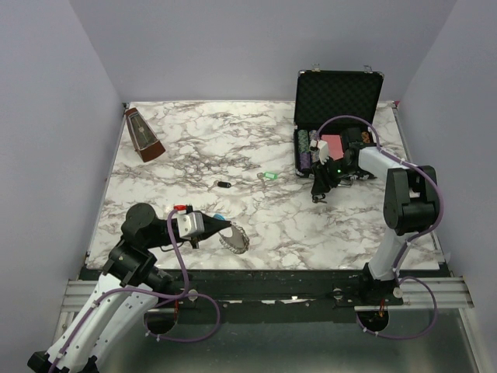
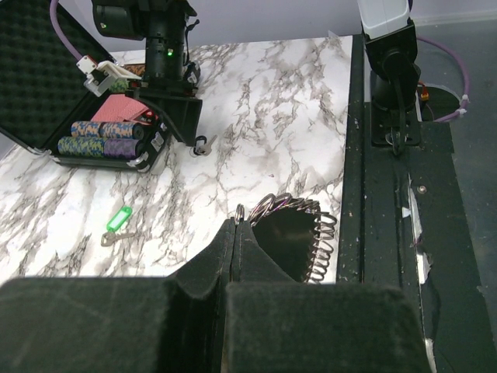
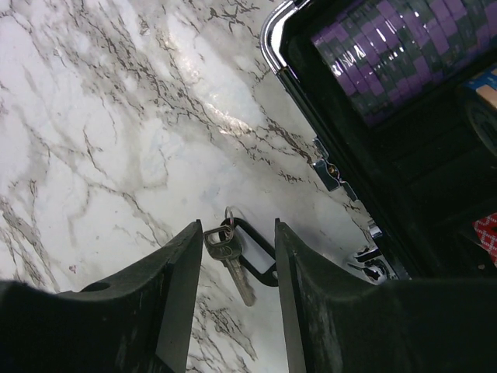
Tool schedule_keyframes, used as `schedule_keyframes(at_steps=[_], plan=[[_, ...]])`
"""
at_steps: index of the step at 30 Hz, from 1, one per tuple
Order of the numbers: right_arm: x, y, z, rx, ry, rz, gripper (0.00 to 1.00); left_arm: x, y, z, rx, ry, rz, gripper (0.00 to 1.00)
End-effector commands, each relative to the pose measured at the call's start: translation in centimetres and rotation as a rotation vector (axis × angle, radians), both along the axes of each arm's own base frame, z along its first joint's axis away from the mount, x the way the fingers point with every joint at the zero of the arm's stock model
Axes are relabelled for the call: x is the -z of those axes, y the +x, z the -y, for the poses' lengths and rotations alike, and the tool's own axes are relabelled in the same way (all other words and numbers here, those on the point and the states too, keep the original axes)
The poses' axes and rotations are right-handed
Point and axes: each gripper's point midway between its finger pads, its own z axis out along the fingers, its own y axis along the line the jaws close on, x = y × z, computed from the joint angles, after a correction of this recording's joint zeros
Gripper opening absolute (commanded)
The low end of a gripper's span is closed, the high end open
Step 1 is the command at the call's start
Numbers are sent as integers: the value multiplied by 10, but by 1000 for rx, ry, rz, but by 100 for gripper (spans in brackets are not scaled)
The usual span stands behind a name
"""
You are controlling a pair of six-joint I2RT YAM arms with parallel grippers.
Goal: Put the keys on the keyring
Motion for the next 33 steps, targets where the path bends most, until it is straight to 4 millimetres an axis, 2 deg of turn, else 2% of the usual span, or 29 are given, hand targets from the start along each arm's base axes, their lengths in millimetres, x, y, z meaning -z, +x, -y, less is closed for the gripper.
schedule_keyframes(at_steps=[1,19,33], plan=[[9,5,3,19,-39,-8,49,-3,0,0,8,-5,23,0],[18,-4,-5,-14,-39,-59,37,-2,-1,0,14,-4,18,0],[15,-8,-6,-30,-27,-73,34,-2,-1,1,16,-5,16,0]])
